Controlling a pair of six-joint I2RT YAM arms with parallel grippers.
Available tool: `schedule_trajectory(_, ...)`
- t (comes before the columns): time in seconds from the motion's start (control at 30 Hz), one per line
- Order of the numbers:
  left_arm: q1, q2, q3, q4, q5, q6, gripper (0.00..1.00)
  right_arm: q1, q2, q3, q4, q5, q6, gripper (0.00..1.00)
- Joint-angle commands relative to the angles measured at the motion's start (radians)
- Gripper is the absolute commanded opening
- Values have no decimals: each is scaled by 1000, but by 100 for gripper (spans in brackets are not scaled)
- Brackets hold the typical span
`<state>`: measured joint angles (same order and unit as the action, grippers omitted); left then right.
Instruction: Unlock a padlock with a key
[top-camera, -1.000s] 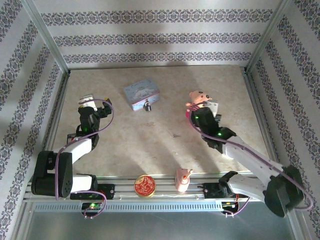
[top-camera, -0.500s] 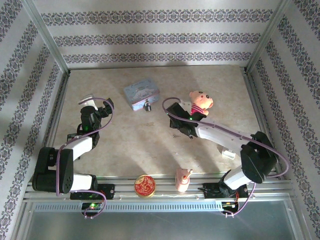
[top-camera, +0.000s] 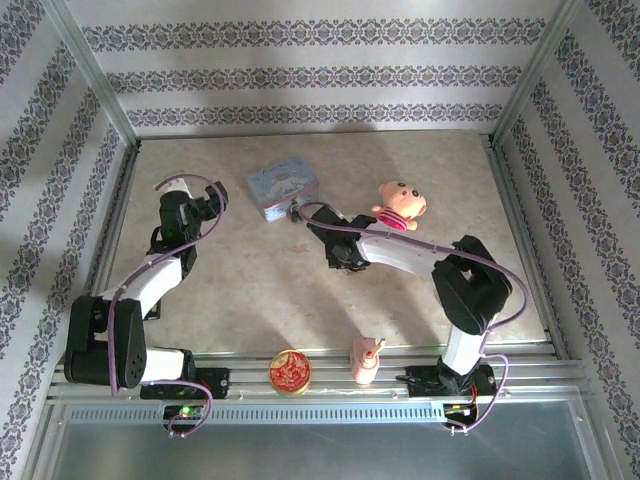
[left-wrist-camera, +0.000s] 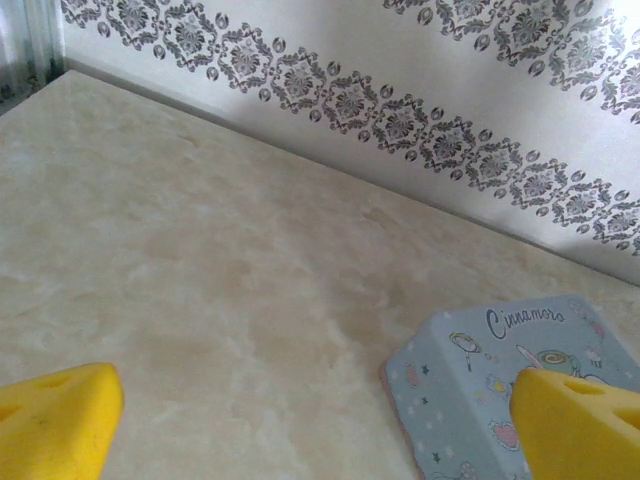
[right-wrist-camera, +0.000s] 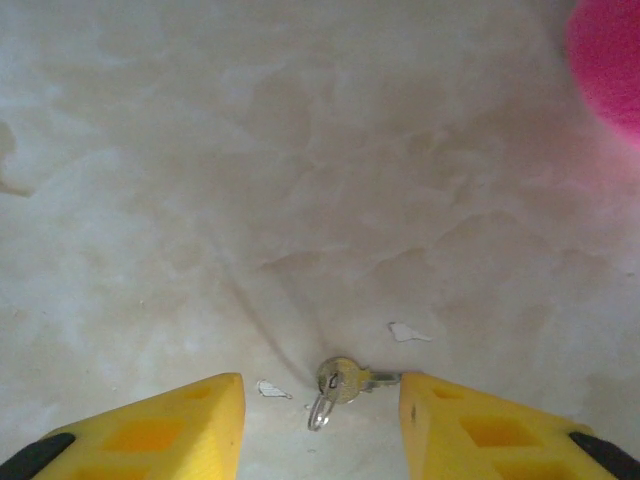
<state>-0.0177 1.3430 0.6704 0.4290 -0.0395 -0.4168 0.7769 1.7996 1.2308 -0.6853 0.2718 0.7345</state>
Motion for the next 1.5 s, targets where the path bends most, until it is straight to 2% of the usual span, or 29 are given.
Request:
schedule_trajectory(0.0, 10, 31, 20, -108, 45, -27, 99, 4, 43, 35, -40, -47, 6, 43)
schedule_trajectory(0.37, 10, 45, 11, -102, 47, -33, 99, -34, 82, -2, -21, -83, 46, 31)
schedule_trajectory(0.6, 10, 41, 3, -92, 41, -32, 99, -34, 96, -14, -16, -91, 52, 30)
schedule_trajectory(0.9, 10, 38, -4, -90, 39, -31, 99, -34, 99, -28, -13, -74, 62, 24)
schedule_trajectory(1.1, 10, 28, -11, -92, 34, -24, 99, -32, 101, -33, -5, -66, 57, 13)
schedule_trajectory(1.27, 10, 24, -15, -96, 23, -12, 99, -28, 68, -13, -2, -59, 34, 1)
schedule_trajectory(1.47, 10, 18, -31, -53, 60, 6, 99, -14, -47, 29, 29, -103, -42, 0)
